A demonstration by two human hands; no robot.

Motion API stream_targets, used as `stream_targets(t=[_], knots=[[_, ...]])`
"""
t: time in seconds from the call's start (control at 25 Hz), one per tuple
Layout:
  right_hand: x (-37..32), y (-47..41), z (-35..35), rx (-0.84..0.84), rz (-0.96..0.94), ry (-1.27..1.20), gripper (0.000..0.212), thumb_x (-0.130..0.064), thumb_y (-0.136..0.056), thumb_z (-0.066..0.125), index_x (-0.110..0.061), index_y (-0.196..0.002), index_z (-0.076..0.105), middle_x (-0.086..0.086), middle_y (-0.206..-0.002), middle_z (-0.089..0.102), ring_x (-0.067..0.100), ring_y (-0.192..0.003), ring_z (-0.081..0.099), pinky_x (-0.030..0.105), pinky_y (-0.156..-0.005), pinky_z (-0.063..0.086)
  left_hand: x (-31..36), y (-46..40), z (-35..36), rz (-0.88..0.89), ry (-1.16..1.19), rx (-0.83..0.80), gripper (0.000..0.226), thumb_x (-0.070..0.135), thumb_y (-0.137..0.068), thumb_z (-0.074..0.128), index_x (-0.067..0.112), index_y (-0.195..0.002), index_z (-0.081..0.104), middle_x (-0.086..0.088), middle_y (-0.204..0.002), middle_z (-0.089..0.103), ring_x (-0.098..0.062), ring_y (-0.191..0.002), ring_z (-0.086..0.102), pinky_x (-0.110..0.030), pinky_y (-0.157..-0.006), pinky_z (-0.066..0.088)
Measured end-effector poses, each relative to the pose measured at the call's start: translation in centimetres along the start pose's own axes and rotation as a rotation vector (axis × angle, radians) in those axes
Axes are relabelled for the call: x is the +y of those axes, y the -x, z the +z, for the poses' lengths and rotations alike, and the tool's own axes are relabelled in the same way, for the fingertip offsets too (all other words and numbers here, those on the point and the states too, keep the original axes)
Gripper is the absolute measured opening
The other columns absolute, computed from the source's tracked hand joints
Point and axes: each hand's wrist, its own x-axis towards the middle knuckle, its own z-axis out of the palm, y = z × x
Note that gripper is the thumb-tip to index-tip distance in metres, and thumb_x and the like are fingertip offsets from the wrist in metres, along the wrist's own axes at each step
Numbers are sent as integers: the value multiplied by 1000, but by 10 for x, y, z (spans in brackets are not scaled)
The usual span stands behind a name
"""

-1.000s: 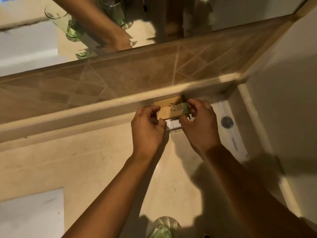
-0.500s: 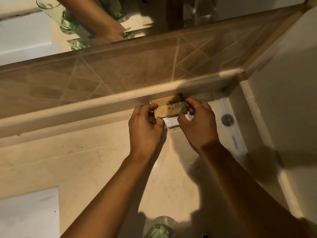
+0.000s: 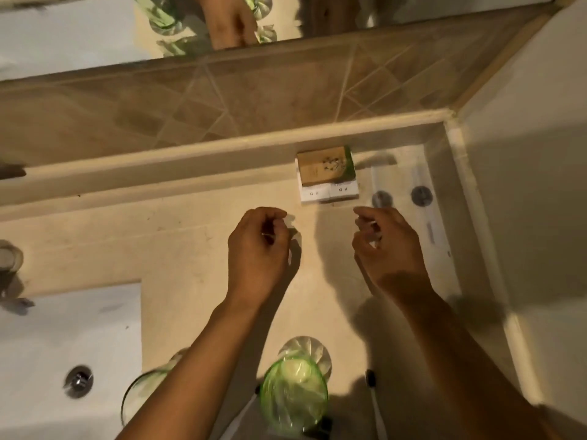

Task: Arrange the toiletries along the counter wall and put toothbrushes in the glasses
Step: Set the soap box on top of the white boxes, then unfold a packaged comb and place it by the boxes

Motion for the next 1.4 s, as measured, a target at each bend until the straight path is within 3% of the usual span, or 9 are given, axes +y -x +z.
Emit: stream_targets(t=[0.2,0.36,0.56,0.68,0.84,1.0,1.16,1.32,1.4], knots=[[21,83,13,-183,-48,-26,35,-5,-91,63,-20,-123,65,-5,-116,64,-3,-101,61,2,-86,45,-23,75,-46,-201,175,-141,31,2,-99,53,24,-87,72,10,-91,76,1,-80,70,-13,-70,52],[32,130,25,-325,-146,37,46,-2,-87,66,-22,-129,62,-6,-118,62,-3,-104,59,5,-89,45,-53,131,-56,-358,344,-171,34,-12,-95,48,9,-91,75,-8,-94,77,-15,-81,70,-20,-70,55],[42,170,33,-501,-171,137,63,-29,-79,74,-31,-137,50,-12,-120,54,5,-108,54,23,-93,49,-77,175,-58,-392,347,-162,50,-29,-83,42,6,-104,71,-19,-102,72,-15,-89,67,-30,-80,56],[37,179,33,-479,-144,125,68,-34,-75,73,-30,-138,48,-10,-118,53,4,-104,54,17,-86,44,-78,191,-59,-353,301,-154,51,-20,-85,51,25,-101,68,-1,-101,73,3,-88,68,-21,-83,56],[27,184,36,-437,-88,106,67,-21,-78,76,-30,-138,48,-10,-116,53,2,-100,53,13,-76,42,-80,200,-59,-347,373,-206,45,-13,-87,58,27,-106,67,5,-104,73,3,-93,68,-13,-82,52],[39,197,37,-398,-28,236,52,-20,-83,74,-20,-132,56,-5,-116,55,6,-96,54,9,-72,39,-98,216,-55,-417,308,-174,33,-2,-86,64,25,-105,69,3,-102,74,-10,-97,70,-30,-90,55],[56,217,42,-503,-51,396,42,-28,-87,71,-20,-127,63,-2,-120,54,14,-109,51,19,-93,41,-110,241,-53,-481,206,-276,30,8,-85,62,27,-106,71,8,-98,74,-14,-98,70,-33,-88,54],[56,230,54,-490,-80,442,48,-25,-86,70,-22,-132,57,0,-124,54,19,-114,51,27,-99,42,-116,252,-50,-552,322,-291,34,12,-72,58,26,-100,73,3,-89,77,-19,-84,71,-39,-79,55],[54,231,57,-524,-76,436,39,-24,-86,69,-21,-123,61,-1,-116,56,19,-107,51,27,-91,43,-115,253,-47,-605,380,-278,28,8,-71,60,14,-96,72,1,-76,71,-17,-70,65,-36,-72,51]])
